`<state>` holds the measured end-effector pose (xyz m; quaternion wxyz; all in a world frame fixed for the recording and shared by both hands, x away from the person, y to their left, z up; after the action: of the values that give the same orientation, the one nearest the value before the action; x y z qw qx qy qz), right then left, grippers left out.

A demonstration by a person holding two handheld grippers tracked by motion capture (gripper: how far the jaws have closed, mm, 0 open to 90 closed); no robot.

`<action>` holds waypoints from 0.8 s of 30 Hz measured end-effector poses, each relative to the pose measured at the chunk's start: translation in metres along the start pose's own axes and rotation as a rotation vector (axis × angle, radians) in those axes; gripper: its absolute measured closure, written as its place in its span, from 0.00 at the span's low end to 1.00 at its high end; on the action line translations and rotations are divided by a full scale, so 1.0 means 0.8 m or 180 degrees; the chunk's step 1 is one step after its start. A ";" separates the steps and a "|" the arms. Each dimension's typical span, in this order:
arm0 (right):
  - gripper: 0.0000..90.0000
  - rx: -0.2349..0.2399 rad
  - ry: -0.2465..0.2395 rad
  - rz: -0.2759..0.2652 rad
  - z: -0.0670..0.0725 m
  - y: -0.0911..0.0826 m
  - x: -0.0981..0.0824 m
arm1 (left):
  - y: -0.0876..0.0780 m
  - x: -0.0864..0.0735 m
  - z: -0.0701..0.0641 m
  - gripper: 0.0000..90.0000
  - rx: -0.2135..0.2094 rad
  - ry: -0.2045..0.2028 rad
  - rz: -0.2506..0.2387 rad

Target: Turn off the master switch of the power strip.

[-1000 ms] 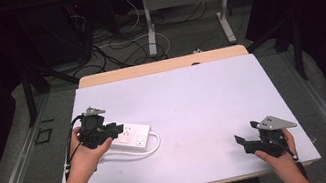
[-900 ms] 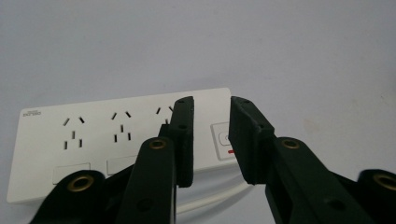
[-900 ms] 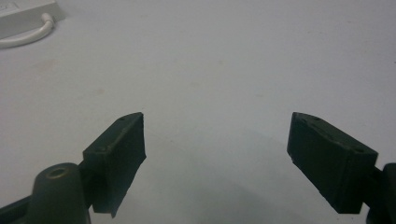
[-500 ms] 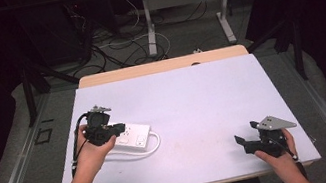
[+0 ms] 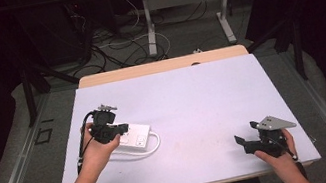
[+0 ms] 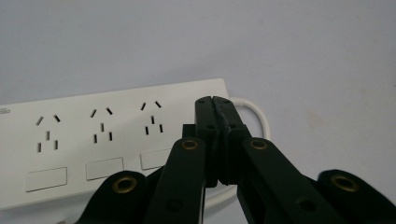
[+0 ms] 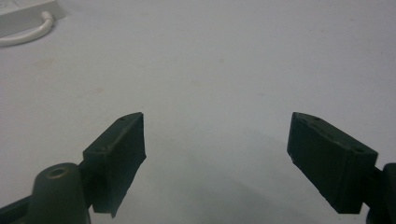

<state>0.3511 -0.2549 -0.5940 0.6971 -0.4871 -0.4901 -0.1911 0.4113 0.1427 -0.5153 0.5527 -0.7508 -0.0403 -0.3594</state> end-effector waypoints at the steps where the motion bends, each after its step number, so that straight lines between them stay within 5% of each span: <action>1: 0.20 -0.0003 0.0001 -0.0004 0.000 0.000 0.000 | 0.002 0.000 -0.001 1.00 -0.0001 -0.0011 -0.0005; 24: 0.20 0.0030 -0.0001 0.0008 0.000 0.000 -0.001 | 0.045 -0.009 -0.014 1.00 -0.0034 0.0093 0.0222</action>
<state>0.3511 -0.2552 -0.5944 0.6996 -0.4845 -0.4904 -0.1879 0.4168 0.1218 -0.5468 0.5614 -0.7494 -0.0041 -0.3510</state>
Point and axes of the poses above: each handheld gripper's, and its own axes: y roughly forward along the jaws, x roughly out of its top, z roughly to its left, the point moved 8 cm from there along y, roughly forward along the jaws, and after that the axes turned 1 degree about x, right-handed, at the moved point
